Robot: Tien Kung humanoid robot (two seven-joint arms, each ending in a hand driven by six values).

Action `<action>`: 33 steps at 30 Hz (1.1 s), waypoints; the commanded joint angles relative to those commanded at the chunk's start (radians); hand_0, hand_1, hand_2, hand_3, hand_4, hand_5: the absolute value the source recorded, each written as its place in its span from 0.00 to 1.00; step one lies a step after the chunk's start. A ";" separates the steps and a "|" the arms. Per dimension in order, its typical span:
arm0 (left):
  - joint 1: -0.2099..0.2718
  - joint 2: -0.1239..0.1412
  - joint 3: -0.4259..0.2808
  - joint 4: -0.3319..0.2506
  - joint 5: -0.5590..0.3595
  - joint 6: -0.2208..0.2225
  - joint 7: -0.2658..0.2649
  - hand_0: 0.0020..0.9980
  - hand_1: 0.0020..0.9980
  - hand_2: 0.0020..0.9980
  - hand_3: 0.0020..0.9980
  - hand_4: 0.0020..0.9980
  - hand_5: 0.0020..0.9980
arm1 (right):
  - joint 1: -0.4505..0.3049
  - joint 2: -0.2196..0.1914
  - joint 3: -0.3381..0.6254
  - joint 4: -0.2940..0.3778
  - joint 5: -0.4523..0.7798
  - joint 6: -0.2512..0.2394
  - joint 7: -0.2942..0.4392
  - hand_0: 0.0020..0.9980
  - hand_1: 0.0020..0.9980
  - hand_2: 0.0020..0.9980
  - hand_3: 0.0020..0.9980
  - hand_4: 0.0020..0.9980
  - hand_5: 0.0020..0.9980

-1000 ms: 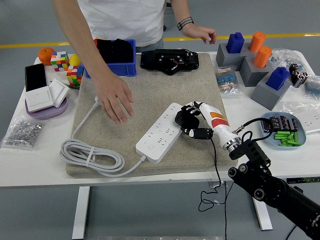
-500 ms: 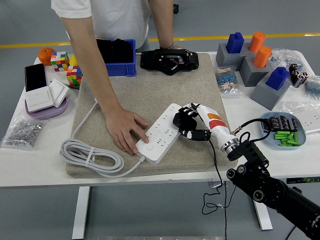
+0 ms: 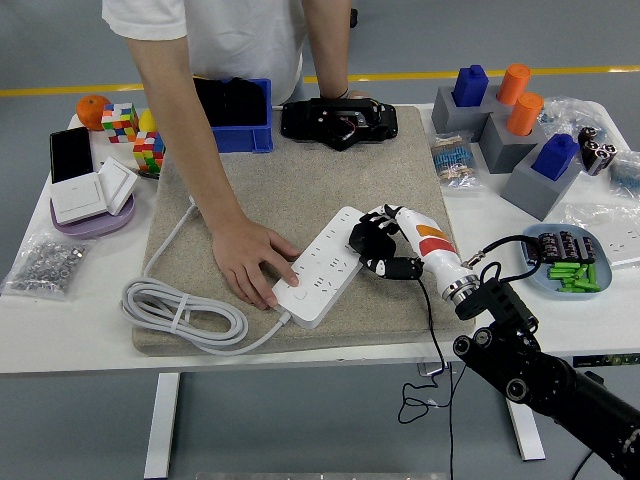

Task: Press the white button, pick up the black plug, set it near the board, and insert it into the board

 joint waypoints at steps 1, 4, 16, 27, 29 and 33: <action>0.000 0.000 0.000 0.000 0.000 0.000 0.000 0.69 0.67 0.64 0.65 0.56 0.17 | 0.000 0.000 -0.001 0.000 -0.001 0.000 0.000 0.57 0.50 0.52 0.59 0.79 0.00; 0.001 -0.001 0.000 0.000 -0.001 0.000 0.000 0.69 0.67 0.64 0.65 0.56 0.17 | -0.001 0.000 -0.002 0.002 -0.001 0.001 -0.001 0.57 0.50 0.52 0.59 0.79 0.00; 0.001 -0.001 0.002 0.000 -0.003 0.000 0.000 0.69 0.67 0.64 0.65 0.56 0.17 | -0.001 0.000 -0.010 0.025 0.007 0.001 0.004 0.56 0.49 0.52 0.59 0.78 0.00; 0.001 0.000 -0.003 0.000 0.004 0.000 0.001 0.69 0.67 0.64 0.65 0.56 0.17 | 0.004 0.000 -0.013 0.016 0.004 0.003 -0.003 0.57 0.49 0.52 0.59 0.79 0.00; 0.001 0.000 -0.003 0.000 0.004 0.000 0.001 0.69 0.67 0.64 0.65 0.56 0.17 | 0.004 0.000 -0.014 0.015 0.003 0.004 -0.004 0.57 0.50 0.52 0.59 0.80 0.00; 0.000 -0.001 0.001 0.000 0.000 0.000 0.000 0.69 0.67 0.64 0.65 0.56 0.17 | 0.004 0.000 -0.017 0.012 0.002 0.005 -0.005 0.57 0.50 0.52 0.59 0.80 0.00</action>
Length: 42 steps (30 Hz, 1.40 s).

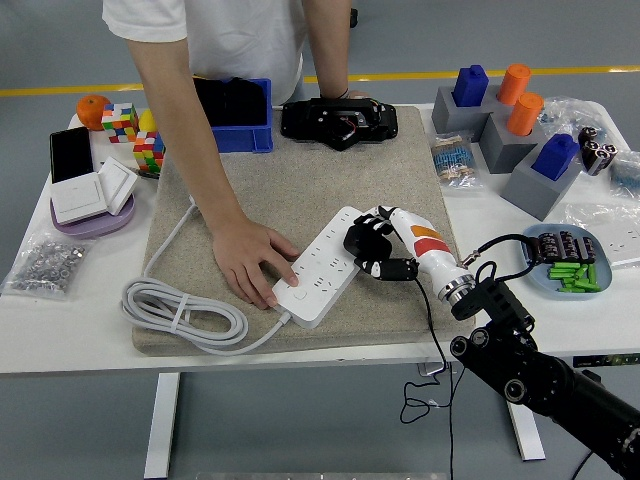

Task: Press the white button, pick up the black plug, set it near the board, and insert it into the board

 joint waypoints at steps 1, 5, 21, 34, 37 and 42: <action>0.000 0.000 0.001 0.000 -0.001 0.000 0.000 0.69 0.67 0.64 0.65 0.56 0.17 | 0.000 0.000 -0.001 -0.001 0.000 0.000 0.000 0.57 0.50 0.52 0.59 0.80 0.00; 0.000 0.000 -0.001 0.000 0.001 0.000 0.000 0.69 0.67 0.64 0.65 0.56 0.17 | 0.000 0.000 -0.002 -0.001 0.000 0.001 -0.001 0.57 0.50 0.52 0.59 0.80 0.01; 0.000 0.000 -0.004 0.000 0.006 0.000 0.000 0.69 0.67 0.64 0.65 0.56 0.17 | 0.003 0.000 -0.003 -0.002 0.010 0.005 0.007 0.72 0.67 0.64 0.64 0.89 0.06; 0.001 -0.001 -0.001 0.000 0.002 0.000 0.000 0.69 0.67 0.64 0.65 0.56 0.17 | 0.001 0.000 -0.004 -0.003 0.013 0.019 0.005 0.78 0.74 0.71 0.71 1.00 0.22; 0.002 -0.001 0.000 0.000 0.002 0.000 0.000 0.69 0.67 0.64 0.65 0.56 0.17 | 0.000 0.000 -0.002 -0.002 0.011 0.022 0.004 0.78 0.74 0.71 0.71 1.00 0.22; 0.000 0.000 0.002 0.000 0.001 -0.001 0.000 0.69 0.67 0.64 0.65 0.56 0.17 | 0.001 0.000 -0.001 -0.003 0.011 0.024 0.005 0.79 0.75 0.71 0.72 1.00 0.21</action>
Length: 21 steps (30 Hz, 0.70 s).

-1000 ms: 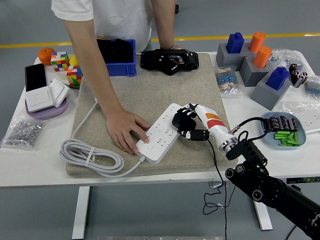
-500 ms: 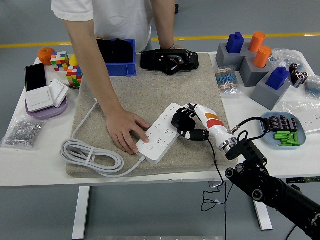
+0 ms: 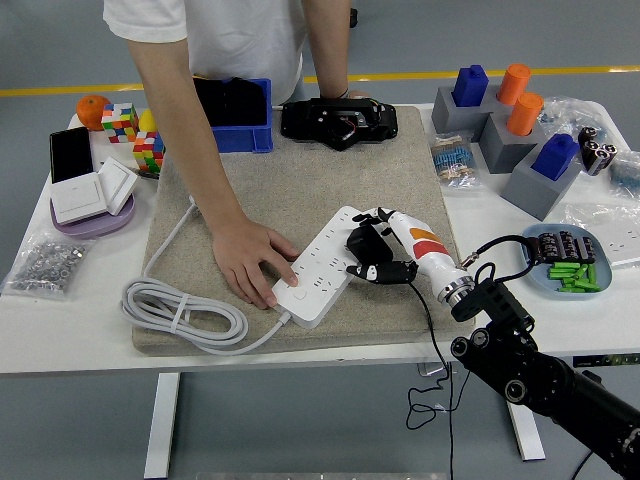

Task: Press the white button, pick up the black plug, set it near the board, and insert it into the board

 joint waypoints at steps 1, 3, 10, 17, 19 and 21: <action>-0.001 0.000 -0.002 0.000 0.003 0.000 0.000 0.69 0.67 0.64 0.65 0.56 0.17 | 0.000 0.000 0.000 0.000 0.000 0.000 0.001 0.79 0.75 0.71 0.72 1.00 0.21; -0.001 0.001 -0.002 0.000 0.003 0.000 0.000 0.69 0.67 0.64 0.65 0.56 0.17 | 0.000 0.000 0.000 -0.001 0.000 -0.001 0.002 0.79 0.74 0.71 0.72 1.00 0.21; 0.000 0.001 0.001 0.000 0.002 -0.001 0.000 0.69 0.67 0.64 0.65 0.56 0.17 | -0.003 0.000 0.000 0.003 0.002 -0.007 0.016 0.78 0.73 0.70 0.71 1.00 0.21; 0.001 0.002 0.000 0.000 0.004 -0.001 0.000 0.69 0.67 0.64 0.65 0.56 0.17 | -0.002 0.000 0.003 0.001 0.014 -0.031 0.053 0.65 0.58 0.58 0.65 0.93 0.12; 0.001 0.001 0.001 0.000 0.004 -0.001 0.000 0.69 0.67 0.64 0.65 0.56 0.17 | 0.000 0.000 0.004 0.001 0.015 -0.038 0.060 0.65 0.58 0.58 0.65 0.93 0.12; 0.001 0.001 0.002 0.000 0.003 -0.001 0.000 0.69 0.67 0.64 0.65 0.56 0.17 | 0.001 0.000 0.004 0.000 0.015 -0.042 0.064 0.56 0.50 0.53 0.62 0.82 0.00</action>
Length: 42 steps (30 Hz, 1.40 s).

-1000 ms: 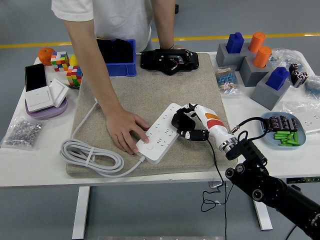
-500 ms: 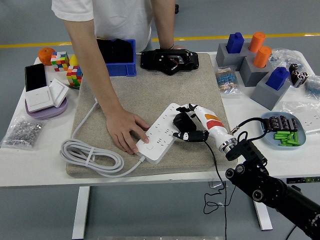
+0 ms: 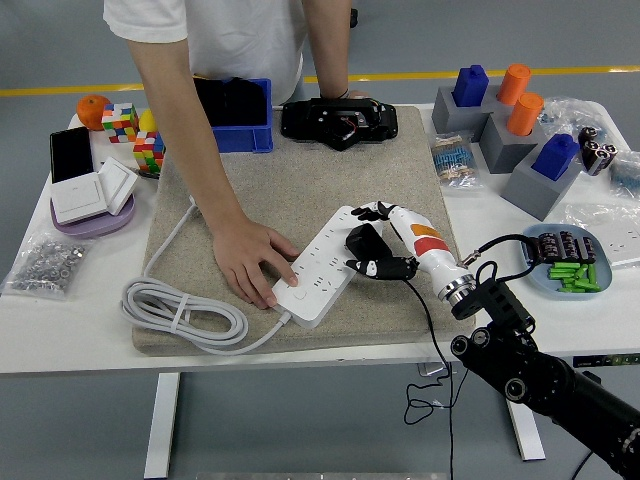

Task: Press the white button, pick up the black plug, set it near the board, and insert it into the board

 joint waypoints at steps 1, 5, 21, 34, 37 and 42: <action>0.000 0.000 0.000 0.000 -0.001 0.000 0.000 0.69 0.67 0.64 0.65 0.56 0.17 | 0.000 0.000 0.000 -0.001 0.001 -0.002 0.003 0.56 0.50 0.53 0.62 0.82 0.00; -0.001 -0.001 -0.002 0.000 0.002 0.000 0.001 0.69 0.67 0.64 0.65 0.56 0.17 | 0.003 0.000 -0.002 -0.005 0.007 -0.007 0.015 0.56 0.50 0.53 0.62 0.82 0.00; -0.003 -0.002 -0.001 0.000 0.003 0.000 0.001 0.69 0.67 0.64 0.65 0.56 0.17 | 0.010 0.000 -0.011 -0.012 0.018 -0.010 0.036 0.53 0.47 0.50 0.61 0.80 0.00; -0.005 -0.002 0.000 0.000 0.004 -0.001 0.001 0.69 0.67 0.64 0.65 0.56 0.17 | 0.023 0.000 -0.018 -0.035 0.019 -0.009 0.043 0.53 0.47 0.50 0.61 0.80 0.00; -0.006 -0.001 -0.001 0.000 0.006 -0.001 0.001 0.69 0.67 0.64 0.65 0.56 0.17 | 0.027 0.000 -0.018 -0.042 0.020 -0.010 0.044 0.54 0.47 0.50 0.61 0.80 0.00; -0.005 -0.002 -0.002 0.000 0.009 -0.001 0.001 0.69 0.67 0.64 0.65 0.56 0.17 | 0.034 0.000 -0.020 -0.056 0.021 -0.010 0.047 0.54 0.47 0.50 0.61 0.80 0.00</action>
